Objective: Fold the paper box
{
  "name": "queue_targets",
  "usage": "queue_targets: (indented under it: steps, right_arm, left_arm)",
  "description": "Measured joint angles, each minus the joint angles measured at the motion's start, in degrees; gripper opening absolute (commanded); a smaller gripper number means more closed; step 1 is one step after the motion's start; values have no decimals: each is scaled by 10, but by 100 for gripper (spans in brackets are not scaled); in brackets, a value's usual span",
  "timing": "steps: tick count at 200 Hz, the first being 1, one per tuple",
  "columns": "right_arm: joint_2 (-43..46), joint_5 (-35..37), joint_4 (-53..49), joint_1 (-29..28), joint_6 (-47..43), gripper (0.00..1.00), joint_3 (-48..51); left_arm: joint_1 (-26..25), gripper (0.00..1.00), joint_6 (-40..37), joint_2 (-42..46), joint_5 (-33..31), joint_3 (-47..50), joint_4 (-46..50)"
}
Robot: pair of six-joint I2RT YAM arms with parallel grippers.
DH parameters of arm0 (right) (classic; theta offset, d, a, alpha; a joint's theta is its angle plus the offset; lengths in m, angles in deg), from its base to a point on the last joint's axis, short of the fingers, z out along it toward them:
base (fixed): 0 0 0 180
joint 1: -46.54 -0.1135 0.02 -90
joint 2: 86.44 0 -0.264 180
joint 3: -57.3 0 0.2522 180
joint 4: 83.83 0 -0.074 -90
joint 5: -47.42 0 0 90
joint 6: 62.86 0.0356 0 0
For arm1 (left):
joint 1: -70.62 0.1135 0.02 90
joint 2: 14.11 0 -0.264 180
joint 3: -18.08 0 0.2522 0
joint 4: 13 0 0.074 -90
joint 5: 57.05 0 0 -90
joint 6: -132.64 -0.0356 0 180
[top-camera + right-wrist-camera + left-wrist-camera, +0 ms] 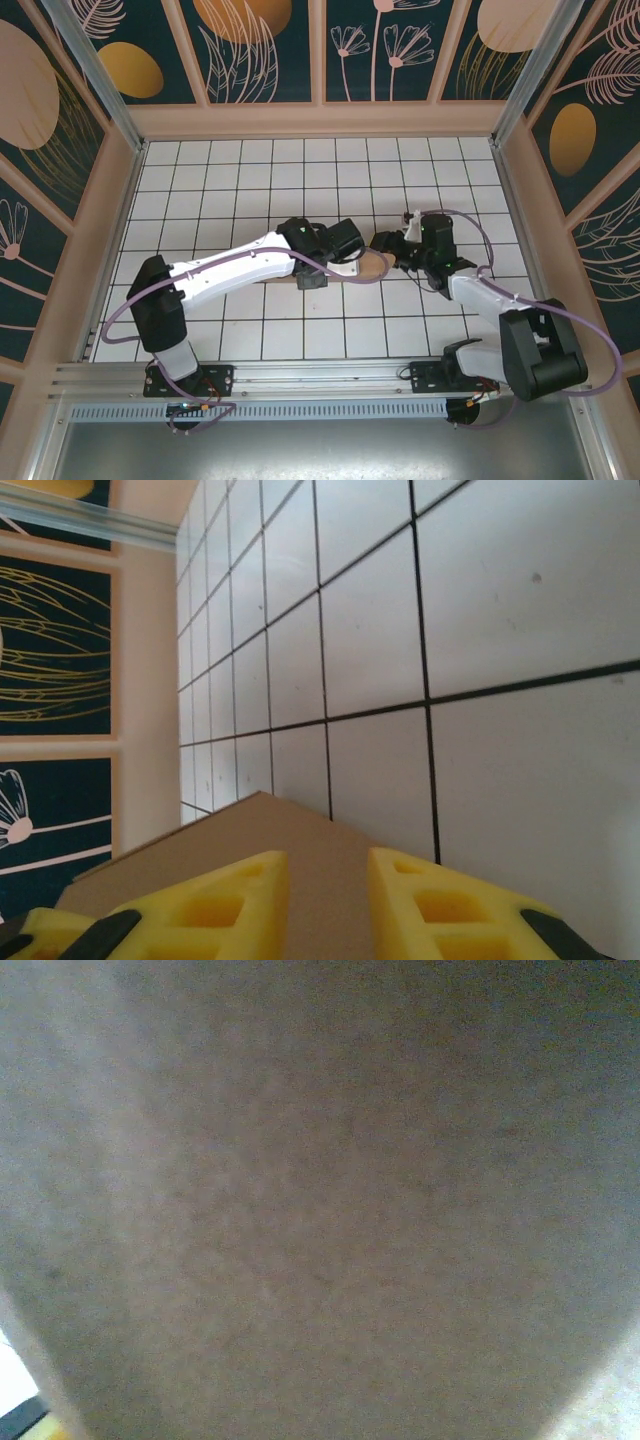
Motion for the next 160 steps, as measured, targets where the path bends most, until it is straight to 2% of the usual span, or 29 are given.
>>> queue_targets:
  steps: [86, 160]
  right_arm:
    - [-50, -23, 42, -6, 12, 31, 16]
    - [-54, -24, 34, 15, -5, 43, 11]
  left_arm:
    - [17, 73, -14, -33, -18, -12, -42]
    - [33, 83, -13, -33, -39, -19, -81]
